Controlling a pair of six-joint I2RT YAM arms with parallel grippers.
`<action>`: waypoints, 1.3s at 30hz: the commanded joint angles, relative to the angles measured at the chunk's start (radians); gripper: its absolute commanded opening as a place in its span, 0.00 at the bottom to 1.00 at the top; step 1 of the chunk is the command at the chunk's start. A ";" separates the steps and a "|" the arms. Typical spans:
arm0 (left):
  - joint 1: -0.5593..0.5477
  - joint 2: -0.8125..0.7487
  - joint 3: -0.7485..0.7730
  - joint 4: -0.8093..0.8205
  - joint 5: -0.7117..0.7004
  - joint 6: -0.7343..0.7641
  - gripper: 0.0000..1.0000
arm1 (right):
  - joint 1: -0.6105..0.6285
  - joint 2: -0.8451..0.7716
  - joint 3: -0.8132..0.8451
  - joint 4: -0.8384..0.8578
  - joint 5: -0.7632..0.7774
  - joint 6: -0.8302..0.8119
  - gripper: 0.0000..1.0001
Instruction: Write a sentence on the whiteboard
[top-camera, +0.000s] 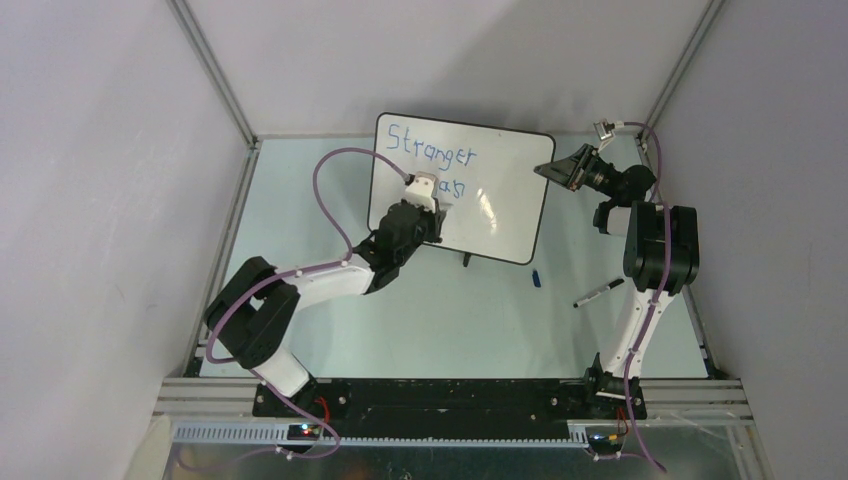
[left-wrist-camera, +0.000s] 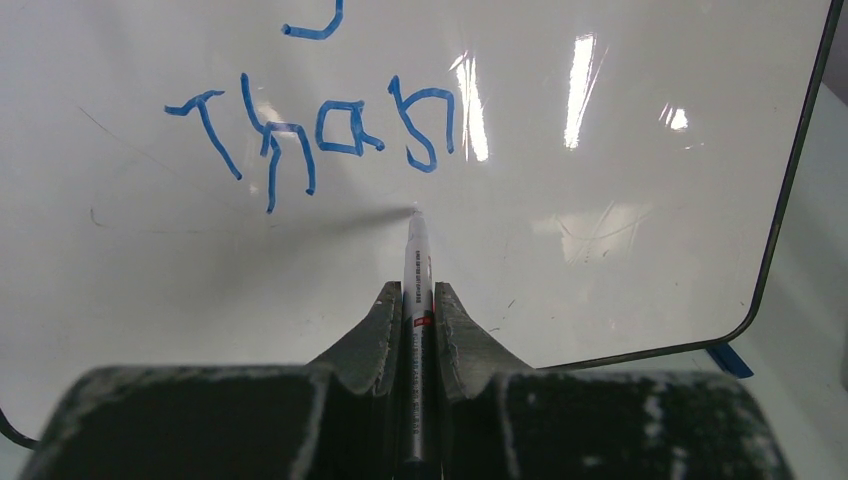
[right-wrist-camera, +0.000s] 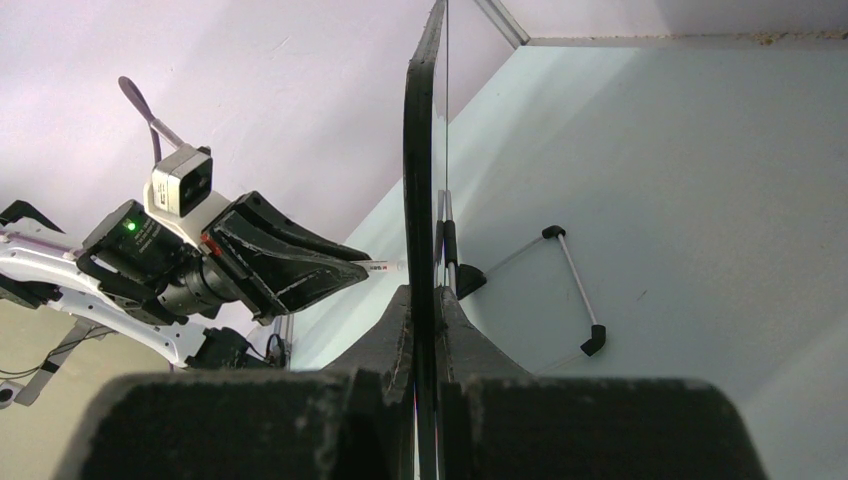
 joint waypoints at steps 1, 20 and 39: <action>-0.004 -0.026 -0.018 0.019 0.013 0.009 0.00 | -0.006 -0.080 0.006 0.041 0.012 0.058 0.00; -0.006 -0.045 -0.037 -0.003 -0.006 0.011 0.00 | -0.007 -0.081 0.006 0.041 0.012 0.059 0.00; -0.004 -0.065 0.009 -0.001 0.013 0.034 0.00 | -0.006 -0.081 0.006 0.042 0.011 0.058 0.00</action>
